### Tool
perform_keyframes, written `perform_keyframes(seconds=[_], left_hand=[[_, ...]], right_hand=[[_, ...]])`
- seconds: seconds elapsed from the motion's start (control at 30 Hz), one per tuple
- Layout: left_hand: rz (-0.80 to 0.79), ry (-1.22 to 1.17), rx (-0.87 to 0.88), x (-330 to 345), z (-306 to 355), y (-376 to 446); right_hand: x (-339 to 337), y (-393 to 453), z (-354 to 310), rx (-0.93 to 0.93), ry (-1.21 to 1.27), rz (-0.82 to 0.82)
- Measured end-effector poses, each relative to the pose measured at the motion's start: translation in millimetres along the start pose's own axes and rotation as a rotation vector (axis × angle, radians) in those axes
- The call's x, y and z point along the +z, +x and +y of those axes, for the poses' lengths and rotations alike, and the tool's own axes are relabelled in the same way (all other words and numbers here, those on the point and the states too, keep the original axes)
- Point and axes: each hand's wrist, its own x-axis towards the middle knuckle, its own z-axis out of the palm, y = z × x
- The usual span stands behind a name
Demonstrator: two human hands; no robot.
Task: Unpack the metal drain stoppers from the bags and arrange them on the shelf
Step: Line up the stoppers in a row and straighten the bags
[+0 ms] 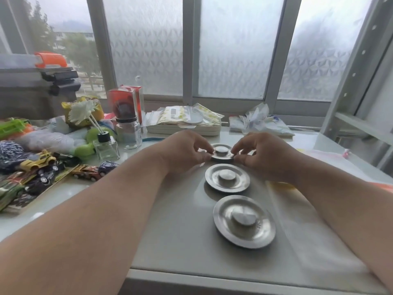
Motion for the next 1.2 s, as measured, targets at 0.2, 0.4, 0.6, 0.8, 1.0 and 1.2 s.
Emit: perform_keyframes(seconds=[0.2, 0.4, 0.6, 0.8, 1.0, 1.2], left_hand=[[0.034, -0.233, -0.069, -24.9, -1.0, -11.4], [-0.285, -0.192, -0.056, -26.1, 3.3, -24.0], [-0.285, -0.243, -0.069, -23.0, 2.5, -23.3], [-0.245, -0.247, -0.091, -23.1, 5.3, -26.4], [-0.372, -0.336, -0.09, -38.5, 10.9, -36.5], [-0.666, 0.001, -0.019, -36.9, 42.4, -58.0]], right_hand=[[-30.4, -11.6, 2.2, -0.122, 0.287, -0.04], [-33.4, -20.0, 1.5, -0.17, 0.319, -0.298], [-26.5, -21.6, -1.8, -0.154, 0.324, -0.339], [-24.2, -23.8, -7.3, -0.128, 0.294, -0.305], [-55.1, -31.7, -16.5, -0.099, 0.379, -0.4], [-66.8, -46.3, -34.6, 0.003, 0.11, -0.729]])
